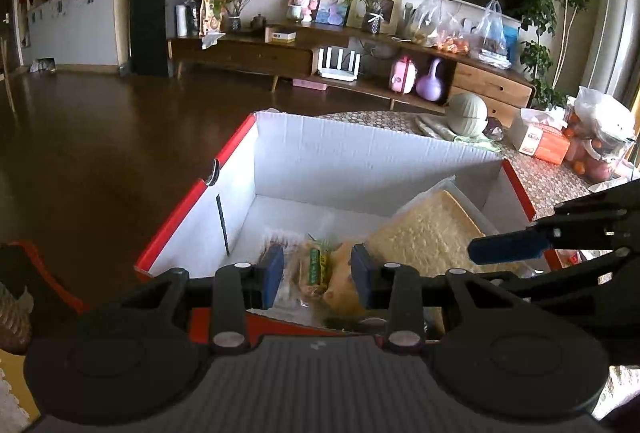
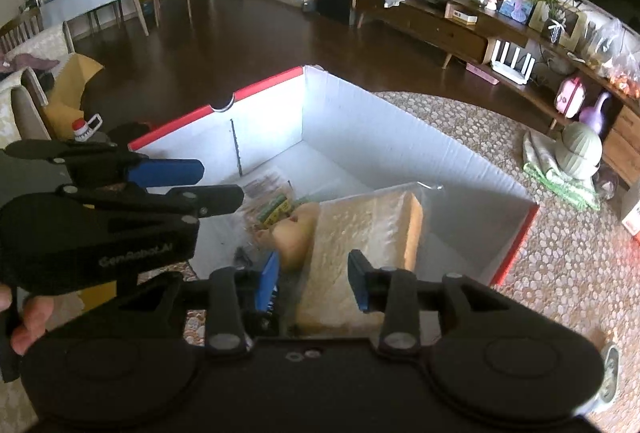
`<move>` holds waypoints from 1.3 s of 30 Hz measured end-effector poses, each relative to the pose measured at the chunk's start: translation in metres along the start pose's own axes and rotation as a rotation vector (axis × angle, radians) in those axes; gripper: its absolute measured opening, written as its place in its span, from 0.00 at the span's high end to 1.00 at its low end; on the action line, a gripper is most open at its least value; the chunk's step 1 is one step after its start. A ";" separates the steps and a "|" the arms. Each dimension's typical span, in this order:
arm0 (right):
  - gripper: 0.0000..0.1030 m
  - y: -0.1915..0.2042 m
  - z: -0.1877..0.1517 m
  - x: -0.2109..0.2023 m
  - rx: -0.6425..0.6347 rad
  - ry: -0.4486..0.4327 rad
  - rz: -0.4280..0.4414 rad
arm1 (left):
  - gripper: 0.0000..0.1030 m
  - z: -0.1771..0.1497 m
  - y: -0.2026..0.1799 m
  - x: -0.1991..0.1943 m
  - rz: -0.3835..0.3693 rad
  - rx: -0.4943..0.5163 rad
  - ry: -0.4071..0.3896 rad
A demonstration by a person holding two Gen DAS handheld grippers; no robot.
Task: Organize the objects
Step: 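Open left tool releasing orange toy in box while right tool releases black packet, then withdraw both tools from the red box back over the table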
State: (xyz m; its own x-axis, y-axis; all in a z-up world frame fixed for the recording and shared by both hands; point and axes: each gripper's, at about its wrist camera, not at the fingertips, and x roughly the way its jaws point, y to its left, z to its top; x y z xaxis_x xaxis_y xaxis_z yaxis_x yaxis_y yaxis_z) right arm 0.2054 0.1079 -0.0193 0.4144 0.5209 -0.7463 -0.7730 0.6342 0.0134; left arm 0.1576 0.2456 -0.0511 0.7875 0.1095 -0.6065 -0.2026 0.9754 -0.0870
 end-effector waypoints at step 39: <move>0.41 -0.117 -0.102 -0.158 0.250 -0.154 -0.112 | 0.65 -0.002 -0.195 -0.049 -0.273 0.209 0.017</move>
State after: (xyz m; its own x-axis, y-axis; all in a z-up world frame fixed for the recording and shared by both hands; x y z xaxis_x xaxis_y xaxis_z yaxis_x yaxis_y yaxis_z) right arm 0.1816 -0.1066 0.0294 0.5733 0.5079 -0.6430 -0.5840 0.8037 0.1140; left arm 0.1574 0.0492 -0.0056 0.7863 -0.1627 -0.5961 0.1395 0.9865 -0.0854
